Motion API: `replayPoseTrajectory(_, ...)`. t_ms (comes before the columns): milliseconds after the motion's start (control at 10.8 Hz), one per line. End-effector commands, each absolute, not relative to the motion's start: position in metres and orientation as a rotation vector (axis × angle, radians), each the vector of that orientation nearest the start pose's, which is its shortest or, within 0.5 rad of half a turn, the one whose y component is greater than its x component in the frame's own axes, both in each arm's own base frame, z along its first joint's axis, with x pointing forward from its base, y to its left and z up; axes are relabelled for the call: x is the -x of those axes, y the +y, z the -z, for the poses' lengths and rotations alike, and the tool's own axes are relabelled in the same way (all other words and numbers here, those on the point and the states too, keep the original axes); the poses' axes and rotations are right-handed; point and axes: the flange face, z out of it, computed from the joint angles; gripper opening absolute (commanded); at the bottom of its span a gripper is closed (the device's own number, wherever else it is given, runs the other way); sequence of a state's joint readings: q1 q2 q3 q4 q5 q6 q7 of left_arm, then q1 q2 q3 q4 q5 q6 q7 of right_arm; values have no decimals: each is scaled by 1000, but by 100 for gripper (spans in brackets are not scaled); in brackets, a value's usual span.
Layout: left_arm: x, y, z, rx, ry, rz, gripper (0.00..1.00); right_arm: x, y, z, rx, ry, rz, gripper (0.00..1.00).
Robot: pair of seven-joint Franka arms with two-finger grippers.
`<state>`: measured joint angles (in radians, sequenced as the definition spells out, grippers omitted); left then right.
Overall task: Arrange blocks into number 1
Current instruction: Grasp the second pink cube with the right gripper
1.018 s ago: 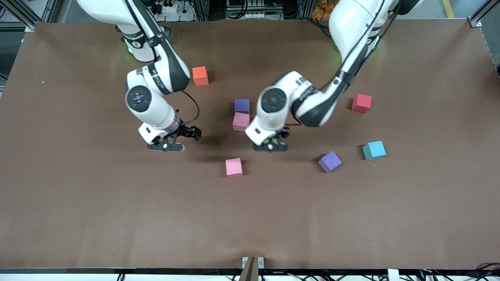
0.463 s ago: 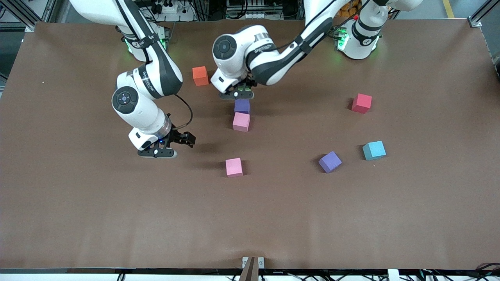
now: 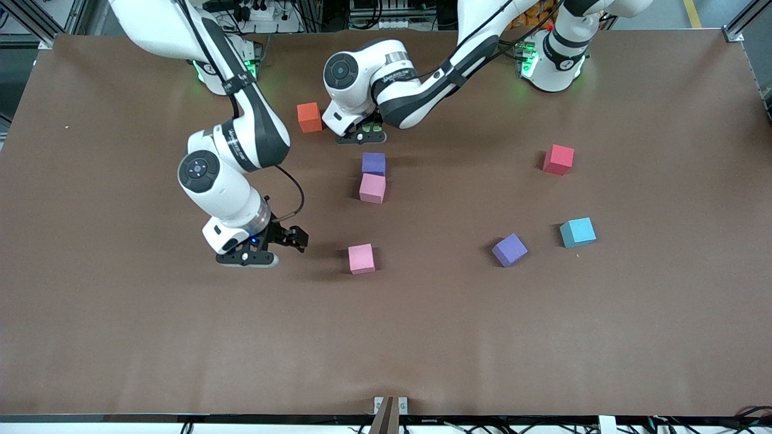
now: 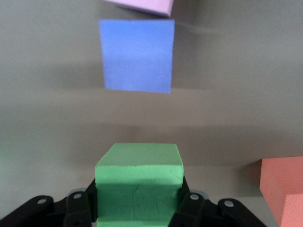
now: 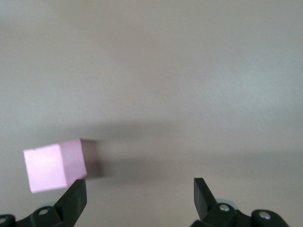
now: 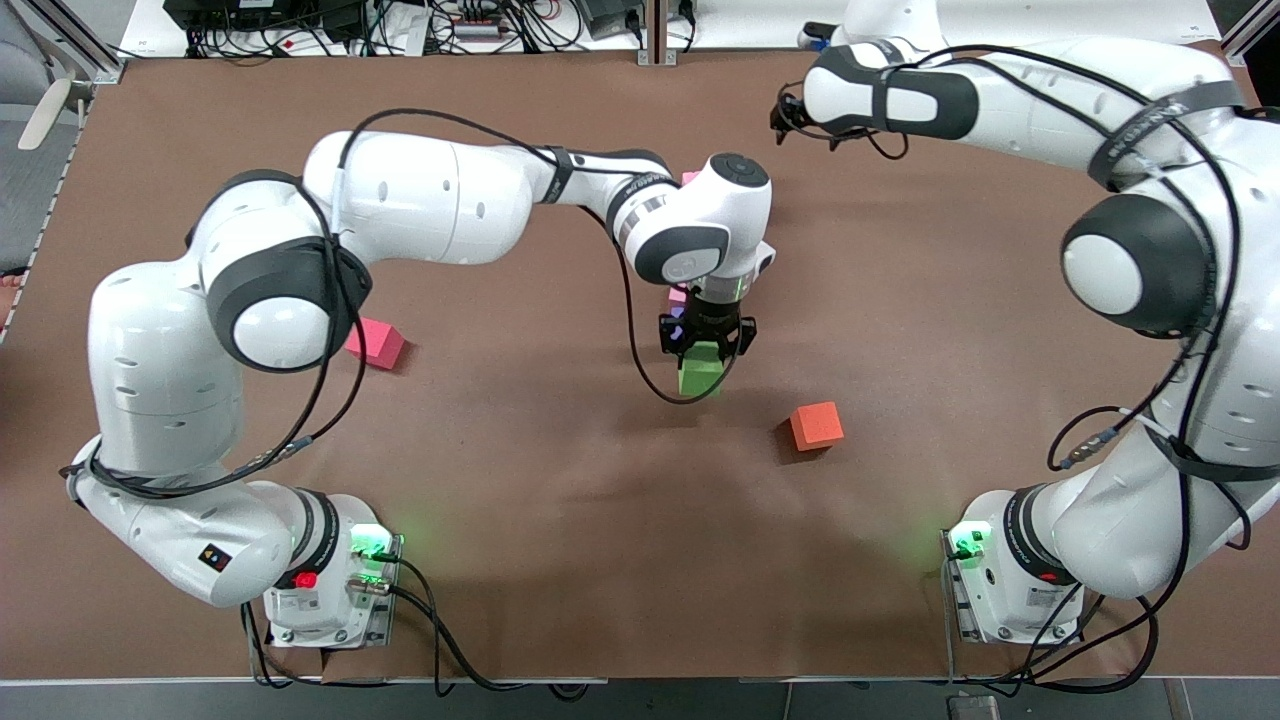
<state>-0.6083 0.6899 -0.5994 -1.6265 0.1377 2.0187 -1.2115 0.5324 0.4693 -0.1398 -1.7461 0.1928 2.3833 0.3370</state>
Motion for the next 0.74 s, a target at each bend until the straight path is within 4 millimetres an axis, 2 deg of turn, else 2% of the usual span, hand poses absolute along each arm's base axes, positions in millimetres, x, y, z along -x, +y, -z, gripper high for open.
replayPoseTrajectory(0,-272,-605,-248,3042,-24,-447,0,-640,301,-329,2959,2,262,100)
replayPoseTrajectory(93,-266,-604,-240,3053,-23,-433,0,-637,319,-326,2931,-16,289,100)
replayPoseTrajectory(185,-251,-602,-228,3056,-42,-402,0,-639,322,-317,2903,7,295,100)
replayPoseTrajectory(370,-245,-591,-213,3065,-37,-261,0,-636,344,-289,2830,6,275,100)
replayPoseTrajectory(555,-256,-589,-213,3082,-48,-245,0,-634,354,-268,2823,12,273,100)
replayPoseTrajectory(648,-269,-585,-214,3089,-60,-240,0,-635,355,-266,2821,11,281,100)
